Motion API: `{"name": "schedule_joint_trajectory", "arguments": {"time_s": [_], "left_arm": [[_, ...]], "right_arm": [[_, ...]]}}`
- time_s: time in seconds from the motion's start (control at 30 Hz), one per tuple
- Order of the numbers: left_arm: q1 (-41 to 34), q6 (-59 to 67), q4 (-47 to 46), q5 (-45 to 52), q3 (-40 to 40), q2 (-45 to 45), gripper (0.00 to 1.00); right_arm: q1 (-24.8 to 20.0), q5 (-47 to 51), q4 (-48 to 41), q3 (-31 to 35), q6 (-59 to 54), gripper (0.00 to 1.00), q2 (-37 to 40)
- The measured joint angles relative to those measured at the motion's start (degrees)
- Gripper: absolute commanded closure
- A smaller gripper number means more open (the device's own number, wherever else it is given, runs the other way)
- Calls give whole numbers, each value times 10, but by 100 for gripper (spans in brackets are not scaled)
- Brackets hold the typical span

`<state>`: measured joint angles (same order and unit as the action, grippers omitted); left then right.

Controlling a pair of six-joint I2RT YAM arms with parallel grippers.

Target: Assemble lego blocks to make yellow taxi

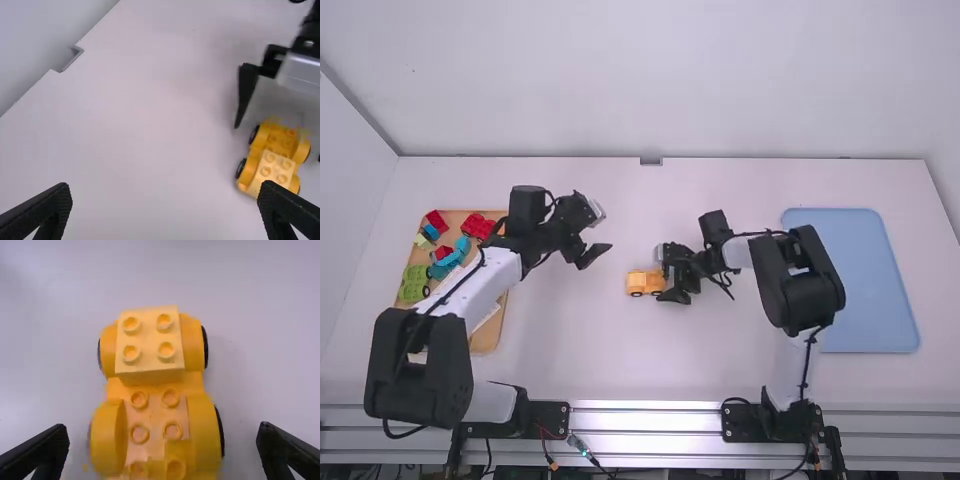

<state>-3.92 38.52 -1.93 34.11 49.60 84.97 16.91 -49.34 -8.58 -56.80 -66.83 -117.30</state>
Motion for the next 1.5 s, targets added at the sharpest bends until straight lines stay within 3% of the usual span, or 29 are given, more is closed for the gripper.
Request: {"name": "schedule_joint_trajectory", "arguments": {"time_s": [0.1,0.27,0.4,0.6,0.8,0.9,0.97,1.13,1.5], "left_arm": [[20,-67,11,-28,0,0,1],[47,-186,6,-125,0,0,1],[57,-259,-41,-239,0,0,1],[88,-337,-202,-372,28,0,1],[177,-342,-320,-398,63,-2,2],[221,-339,-351,-402,63,-4,14],[250,-341,-357,-404,63,-4,30],[272,-334,-338,-398,50,-5,45],[270,-292,-297,-344,21,10,46]], "right_arm": [[-2,48,-52,1,5,1,65],[-2,121,-66,1,7,1,130],[-1,174,-53,1,5,1,139],[-6,226,-18,1,5,1,139],[-8,251,11,1,5,1,139],[-8,262,26,1,9,1,139],[-8,268,37,1,18,1,139],[-8,273,67,1,54,1,139],[-8,265,87,1,95,1,139]]}}
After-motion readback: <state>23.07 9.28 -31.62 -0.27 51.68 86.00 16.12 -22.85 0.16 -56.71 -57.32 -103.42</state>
